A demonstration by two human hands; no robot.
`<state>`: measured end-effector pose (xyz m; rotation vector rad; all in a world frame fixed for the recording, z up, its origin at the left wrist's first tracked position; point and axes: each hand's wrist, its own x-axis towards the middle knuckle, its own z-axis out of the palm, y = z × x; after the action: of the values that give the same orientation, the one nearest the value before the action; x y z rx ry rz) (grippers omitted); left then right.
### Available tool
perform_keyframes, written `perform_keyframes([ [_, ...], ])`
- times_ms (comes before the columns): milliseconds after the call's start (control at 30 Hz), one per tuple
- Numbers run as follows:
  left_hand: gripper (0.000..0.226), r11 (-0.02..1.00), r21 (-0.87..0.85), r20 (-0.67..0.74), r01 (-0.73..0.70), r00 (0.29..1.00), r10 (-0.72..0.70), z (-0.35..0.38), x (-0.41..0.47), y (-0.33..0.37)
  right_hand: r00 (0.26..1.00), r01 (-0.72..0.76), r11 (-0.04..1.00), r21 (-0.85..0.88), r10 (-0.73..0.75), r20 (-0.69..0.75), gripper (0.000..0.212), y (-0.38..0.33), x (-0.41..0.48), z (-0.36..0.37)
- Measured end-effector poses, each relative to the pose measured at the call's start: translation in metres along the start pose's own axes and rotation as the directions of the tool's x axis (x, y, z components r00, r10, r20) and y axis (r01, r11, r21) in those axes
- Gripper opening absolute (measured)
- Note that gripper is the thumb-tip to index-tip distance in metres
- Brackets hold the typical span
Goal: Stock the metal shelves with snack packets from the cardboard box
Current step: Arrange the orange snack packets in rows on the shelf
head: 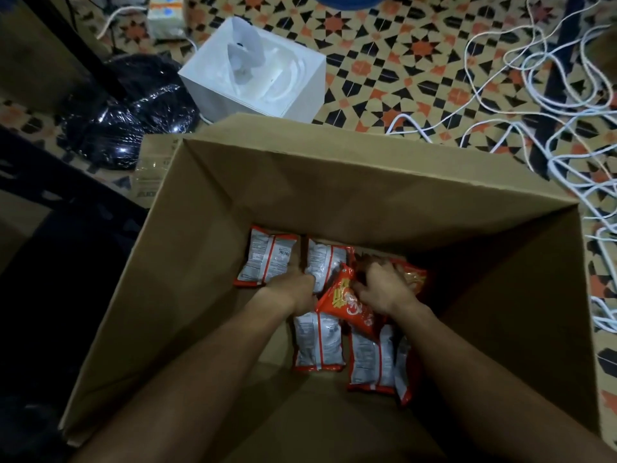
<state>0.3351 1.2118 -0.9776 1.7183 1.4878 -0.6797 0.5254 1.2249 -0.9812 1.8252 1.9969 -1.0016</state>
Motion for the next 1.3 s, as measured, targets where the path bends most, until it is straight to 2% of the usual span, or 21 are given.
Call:
perform_keyframes([
  [100, 0.041, 0.999, 0.013, -0.008, -0.052, 0.999, 0.052, -0.002, -0.001, 0.003, 0.996, 0.029, 0.999, -0.014, -0.03, -0.082, 0.028, -0.005, -0.013, 0.004],
  [233, 0.041, 0.99, -0.072, 0.076, -0.122, 0.989, 0.128, 0.013, -0.001, 0.011, 0.988, 0.062, 0.998, -0.013, -0.063, -0.139, 0.021, -0.002, -0.031, -0.001],
  [333, 0.056, 0.983, -0.126, 0.095, -0.13, 0.985, 0.142, 0.03, -0.002, 0.015, 0.973, 0.069, 0.997, 0.026, -0.061, -0.223, 0.02, 0.003, -0.04, -0.009],
  [467, 0.08, 0.987, 0.045, 0.091, -0.156, 0.984, 0.151, 0.051, -0.004, 0.015, 0.904, 0.042, 0.95, 0.309, 0.095, -0.417, 0.02, 0.001, -0.043, -0.028],
  [533, 0.072, 0.972, 0.158, 0.027, -0.172, 0.985, 0.17, 0.057, -0.005, 0.018, 0.865, 0.04, 0.901, 0.432, 0.185, -0.467, 0.019, -0.002, -0.045, -0.038],
  [600, 0.053, 0.976, 0.102, -0.005, -0.19, 0.981, 0.192, 0.054, -0.004, 0.018, 0.843, 0.037, 0.836, 0.547, 0.268, -0.466, 0.016, -0.002, -0.046, -0.044],
  [700, 0.04, 0.969, -0.181, -0.058, -0.171, 0.985, 0.163, 0.036, 0.003, 0.01, 0.834, 0.018, 0.737, 0.676, 0.361, -0.417, 0.012, 0.003, -0.046, -0.043],
  [767, 0.049, 0.951, -0.264, -0.194, -0.16, 0.975, 0.11, 0.022, 0.008, 0.0, 0.826, 0.014, 0.715, 0.699, 0.385, -0.411, 0.011, 0.005, -0.044, -0.04],
  [867, 0.064, 0.968, -0.234, -0.318, -0.088, 0.948, 0.009, 0.014, 0.017, -0.017, 0.83, 0.013, 0.704, 0.71, 0.388, -0.4, 0.013, 0.003, -0.043, -0.04],
  [967, 0.069, 0.96, -0.277, -0.205, -0.042, 0.979, -0.017, 0.016, 0.023, -0.025, 0.84, -0.005, 0.719, 0.695, 0.38, -0.387, 0.016, 0.002, -0.041, -0.038],
  [1067, 0.067, 0.94, -0.339, -0.088, -0.049, 0.996, 0.021, 0.023, 0.02, -0.015, 0.851, -0.011, 0.737, 0.675, 0.361, -0.381, 0.016, 0.0, -0.04, -0.036],
  [1200, 0.067, 0.938, -0.345, -0.045, -0.024, 0.999, 0.009, 0.018, 0.02, -0.003, 0.876, -0.002, 0.775, 0.632, 0.307, -0.373, 0.021, -0.004, -0.037, -0.039],
  [1300, 0.065, 0.972, -0.232, -0.096, -0.033, 0.995, 0.011, 0.009, 0.008, 0.002, 0.889, 0.013, 0.795, 0.606, 0.268, -0.37, 0.026, -0.006, -0.039, -0.04],
])
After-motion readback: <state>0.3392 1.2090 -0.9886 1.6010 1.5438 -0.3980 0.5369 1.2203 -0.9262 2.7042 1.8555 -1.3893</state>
